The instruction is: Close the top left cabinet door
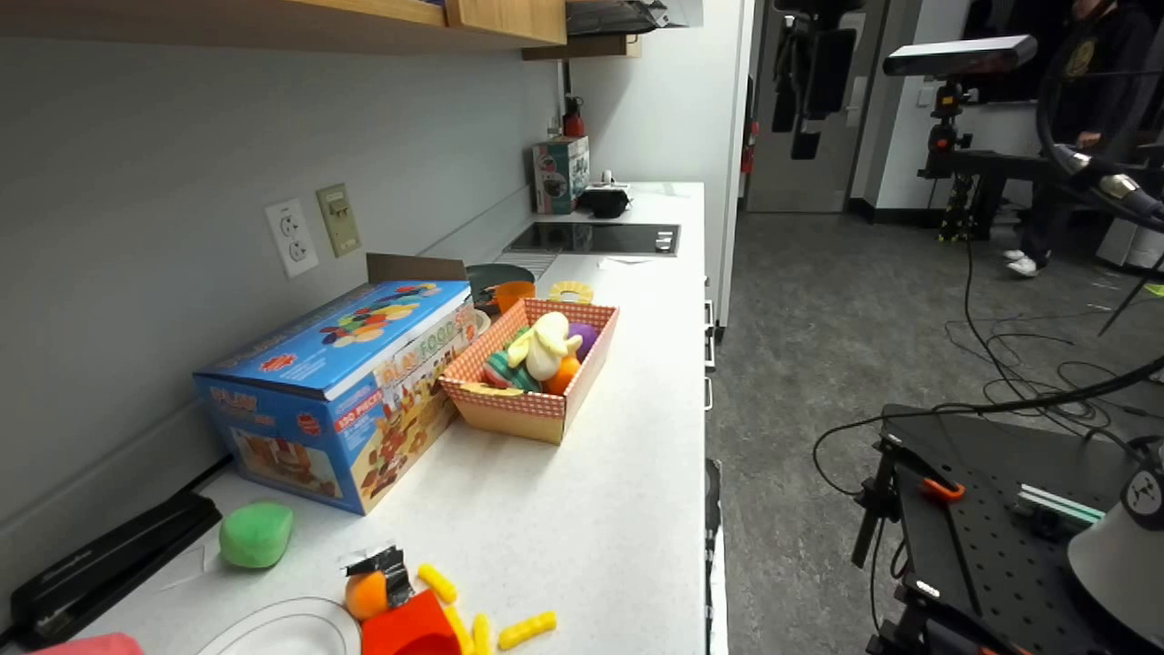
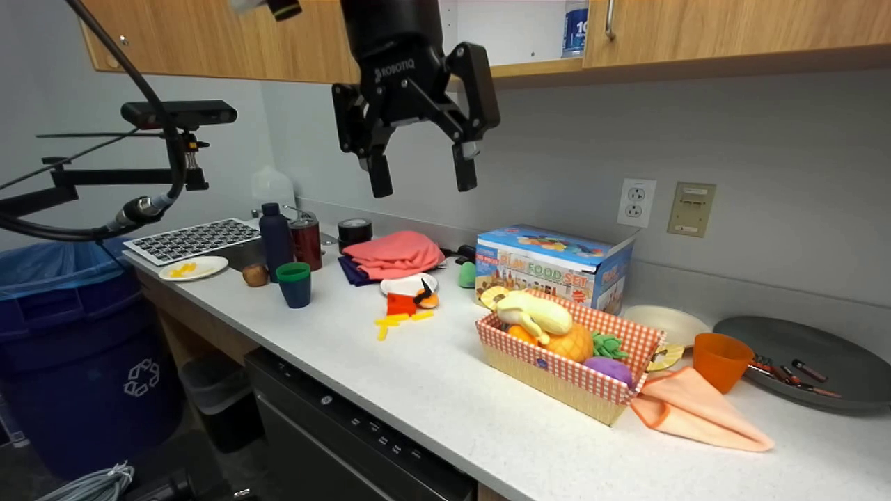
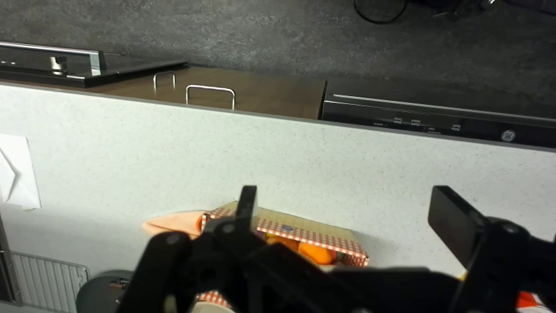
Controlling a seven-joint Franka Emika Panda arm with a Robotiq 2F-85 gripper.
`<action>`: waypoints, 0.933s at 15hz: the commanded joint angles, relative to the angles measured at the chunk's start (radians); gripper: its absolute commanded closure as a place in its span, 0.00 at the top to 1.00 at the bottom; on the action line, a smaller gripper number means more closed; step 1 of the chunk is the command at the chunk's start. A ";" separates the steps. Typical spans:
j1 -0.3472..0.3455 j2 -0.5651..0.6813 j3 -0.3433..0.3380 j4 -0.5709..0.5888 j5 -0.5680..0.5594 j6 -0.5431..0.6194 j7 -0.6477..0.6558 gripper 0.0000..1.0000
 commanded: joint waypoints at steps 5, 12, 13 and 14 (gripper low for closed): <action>0.054 -0.168 0.026 -0.060 0.020 -0.026 -0.024 1.00; 0.136 -0.327 0.037 -0.083 0.067 -0.036 -0.030 1.00; 0.149 -0.345 0.037 -0.082 0.079 -0.031 -0.031 1.00; 0.165 -0.362 0.037 -0.080 0.094 -0.028 -0.035 1.00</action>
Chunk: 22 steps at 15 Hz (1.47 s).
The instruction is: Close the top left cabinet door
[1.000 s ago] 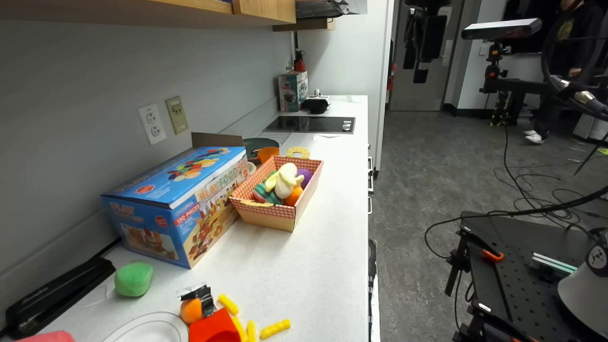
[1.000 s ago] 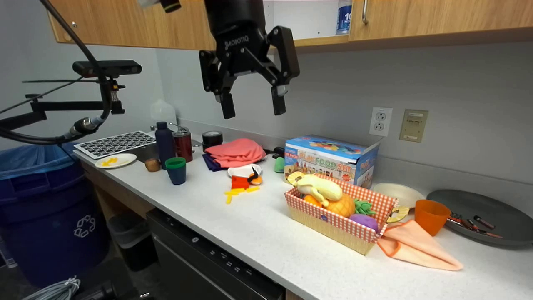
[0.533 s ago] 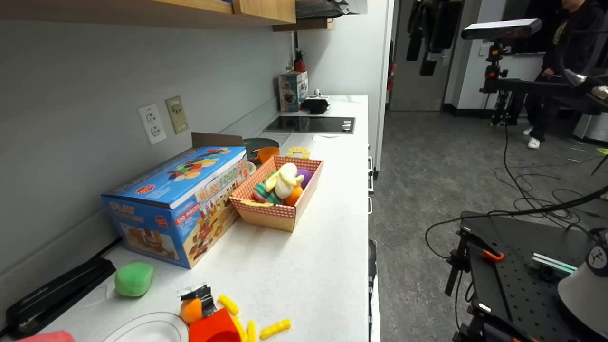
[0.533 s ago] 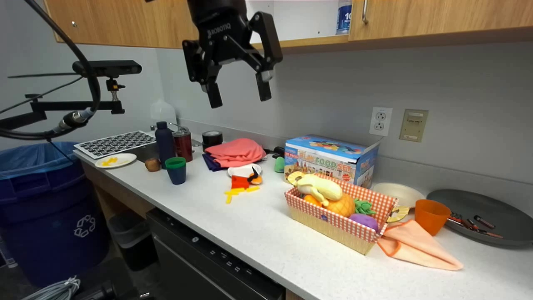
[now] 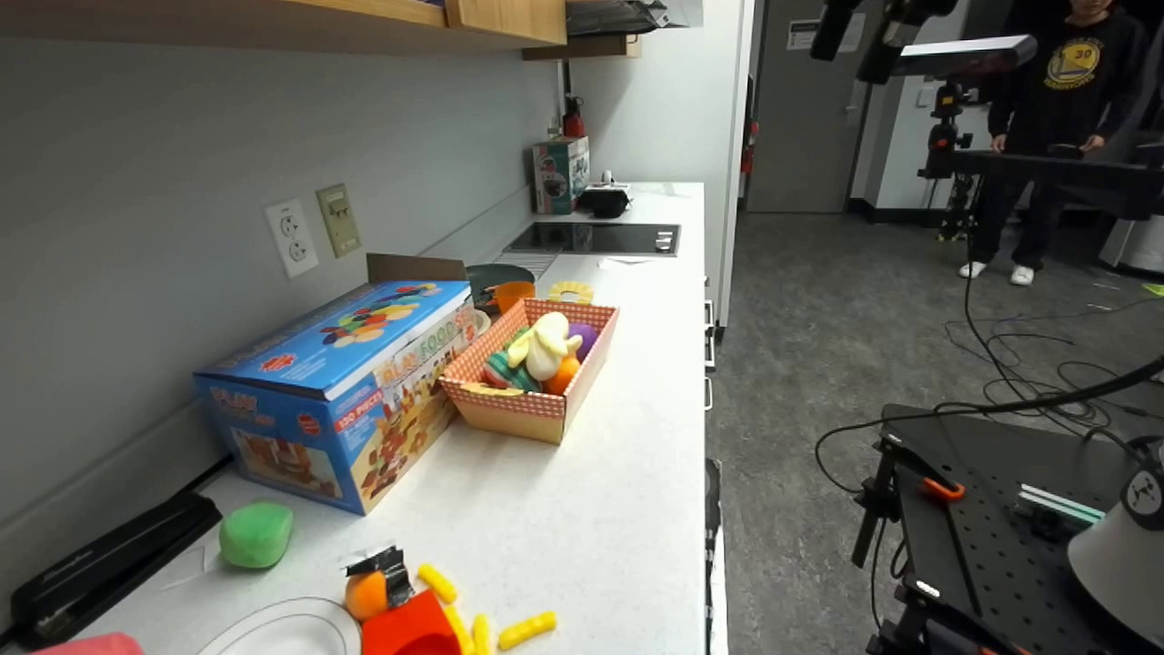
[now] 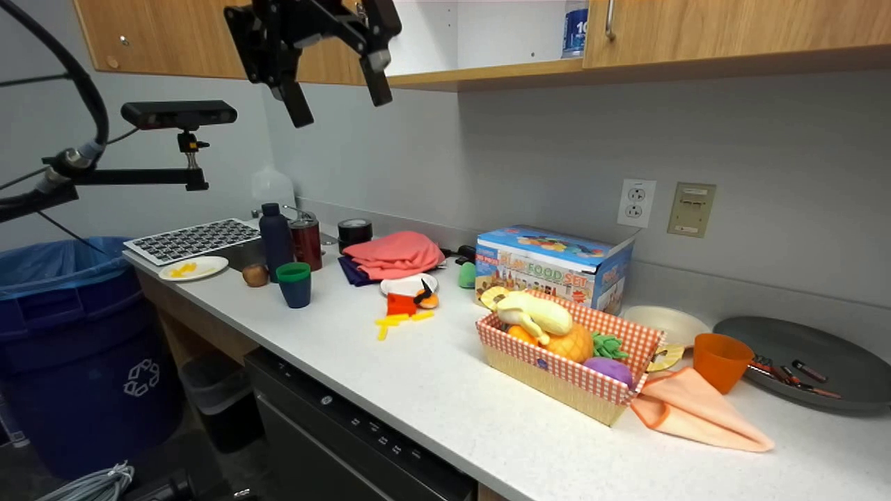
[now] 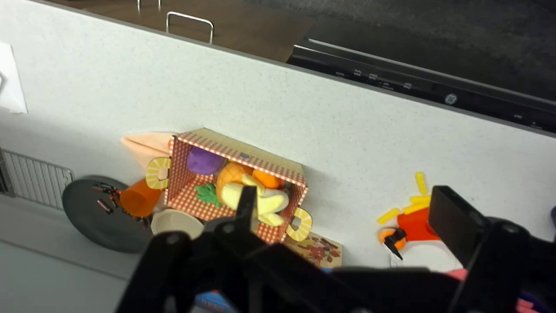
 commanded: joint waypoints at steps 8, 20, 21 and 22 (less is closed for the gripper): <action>0.103 -0.117 0.004 -0.002 0.104 0.011 -0.040 1.00; 0.147 -0.122 -0.021 -0.019 0.150 0.073 -0.079 1.00; 0.155 -0.124 -0.025 -0.023 0.161 0.094 -0.090 1.00; 0.163 -0.125 -0.029 -0.027 0.171 0.114 -0.101 1.00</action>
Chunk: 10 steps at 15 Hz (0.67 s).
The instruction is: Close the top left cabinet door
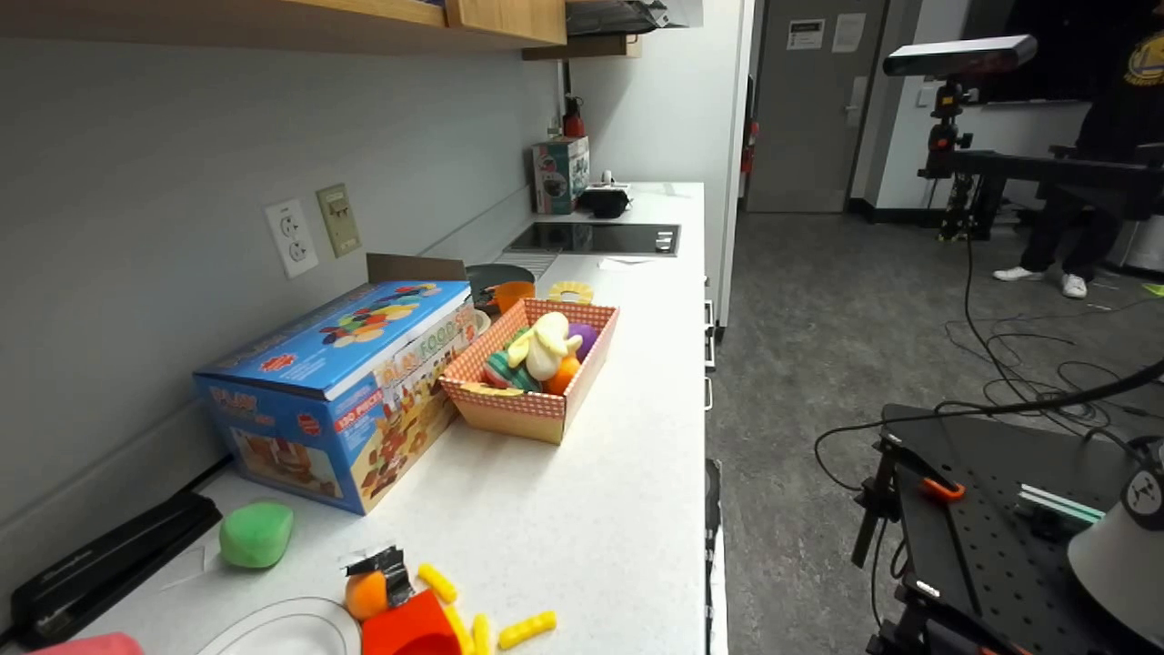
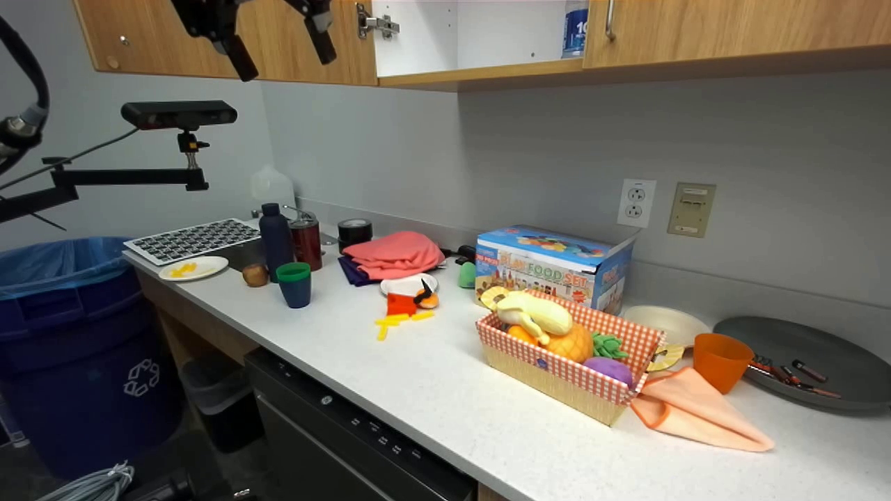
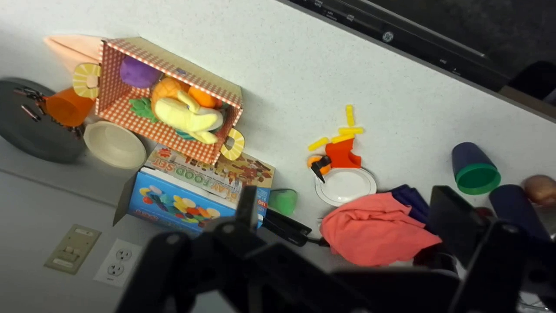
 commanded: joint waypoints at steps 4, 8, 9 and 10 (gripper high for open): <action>0.076 -0.015 -0.049 -0.023 0.092 0.103 -0.102 1.00; 0.148 -0.021 -0.097 -0.024 0.152 0.111 -0.232 1.00; 0.163 -0.021 -0.107 -0.024 0.164 0.112 -0.266 1.00; 0.167 -0.020 -0.111 -0.023 0.172 0.113 -0.293 1.00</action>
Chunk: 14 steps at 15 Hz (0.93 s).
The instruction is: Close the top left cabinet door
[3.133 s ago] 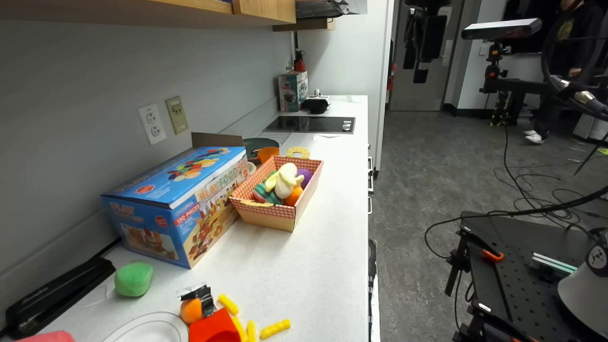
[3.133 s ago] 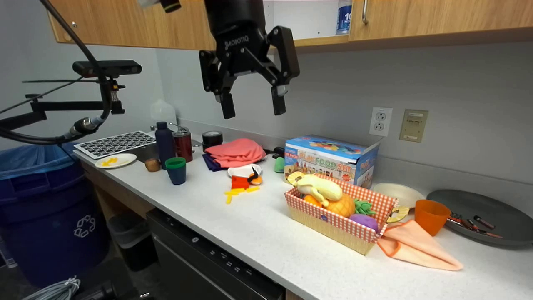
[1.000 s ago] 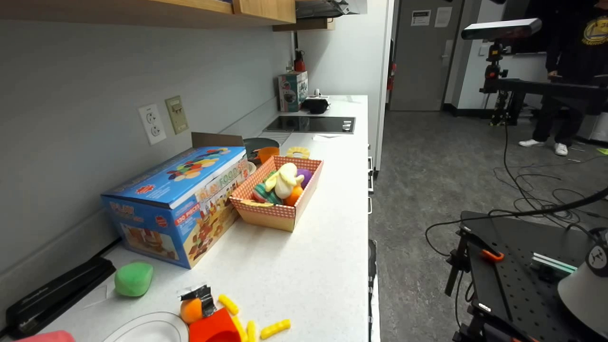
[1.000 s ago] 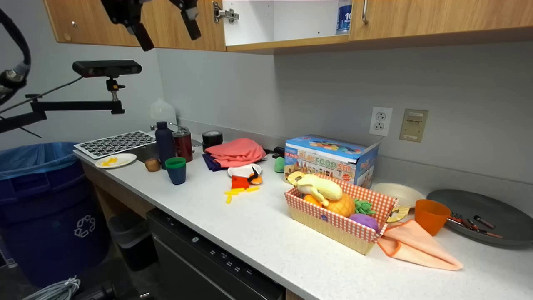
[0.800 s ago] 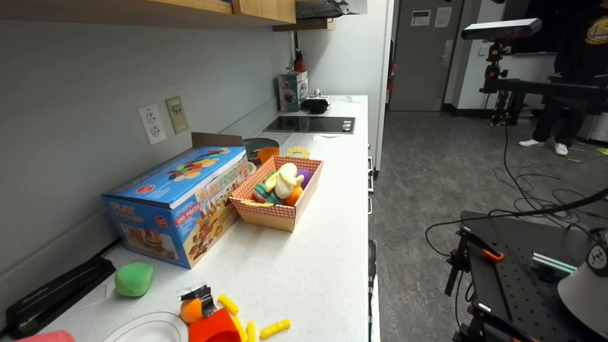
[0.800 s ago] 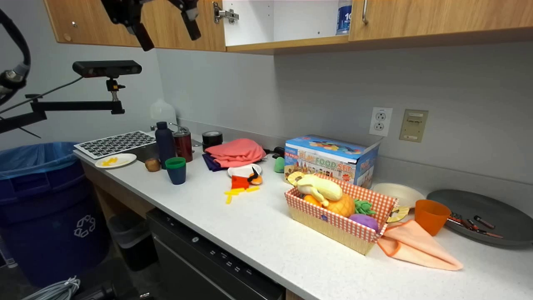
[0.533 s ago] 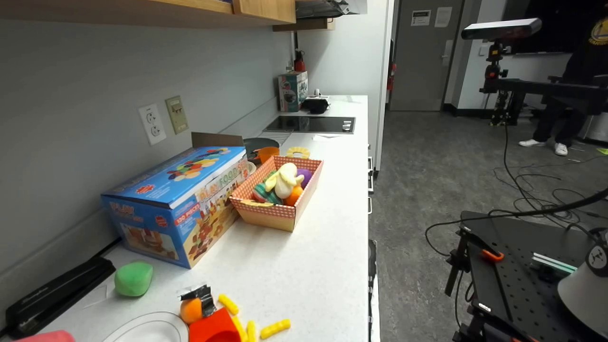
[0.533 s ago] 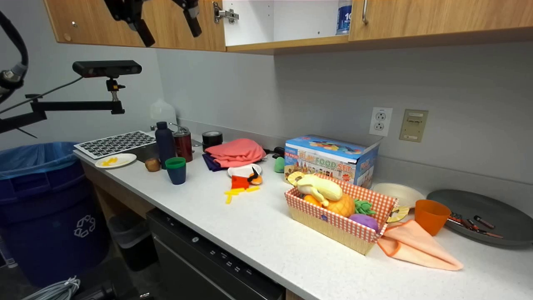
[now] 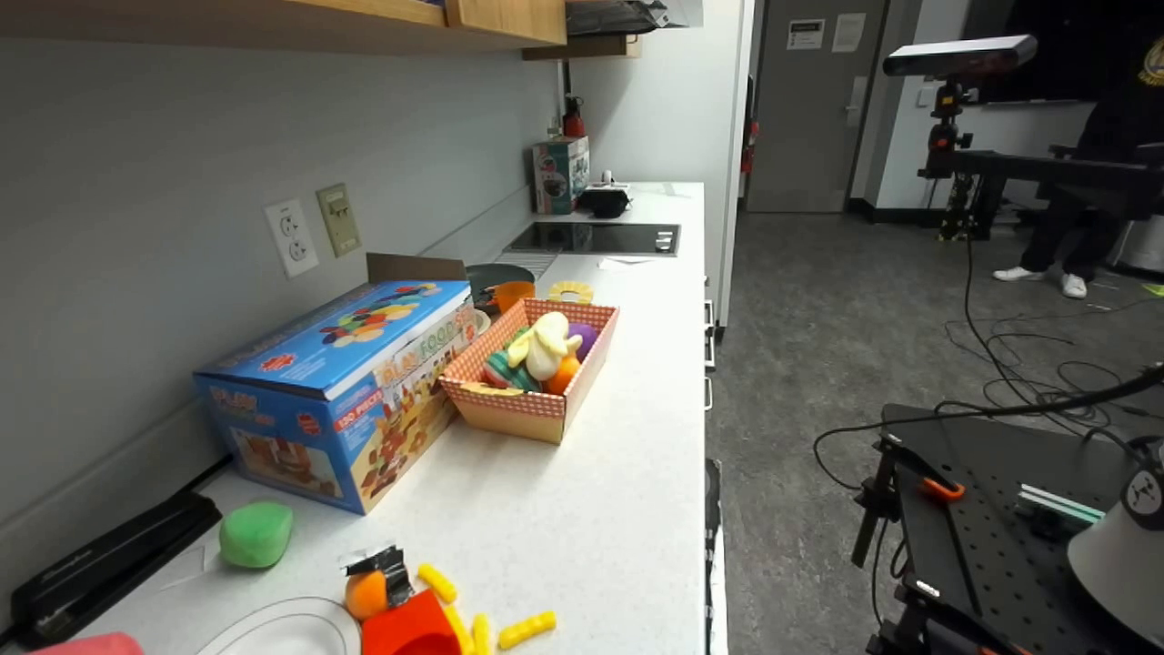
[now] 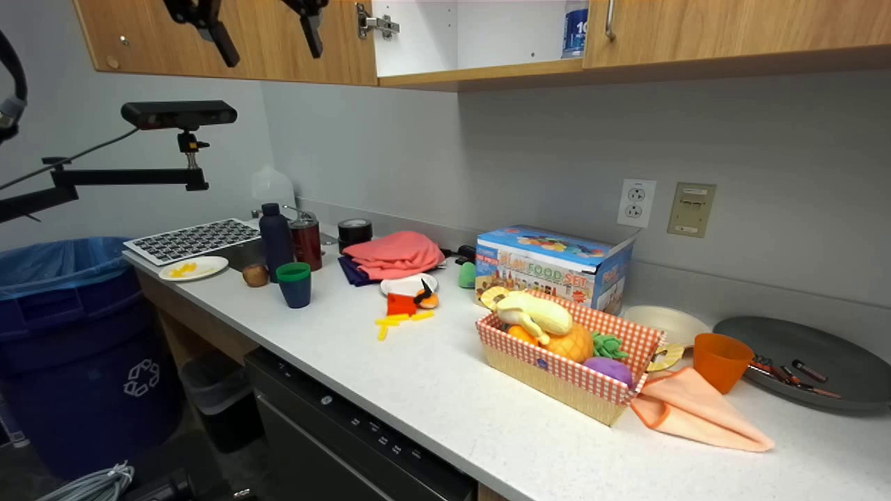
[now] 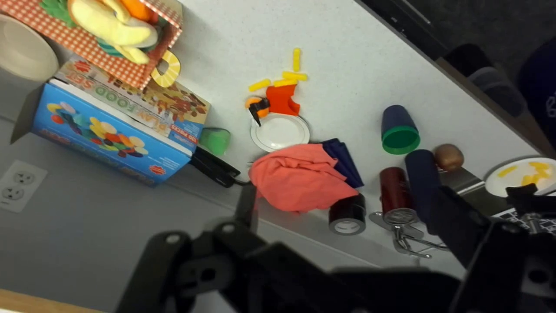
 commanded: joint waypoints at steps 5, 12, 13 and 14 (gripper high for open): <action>0.005 0.004 -0.012 0.002 0.030 0.000 -0.079 1.00; 0.011 0.003 -0.016 0.000 0.034 0.002 -0.089 1.00; 0.013 0.002 -0.018 -0.002 0.037 0.007 -0.091 1.00; 0.014 0.002 -0.018 -0.003 0.036 0.010 -0.096 1.00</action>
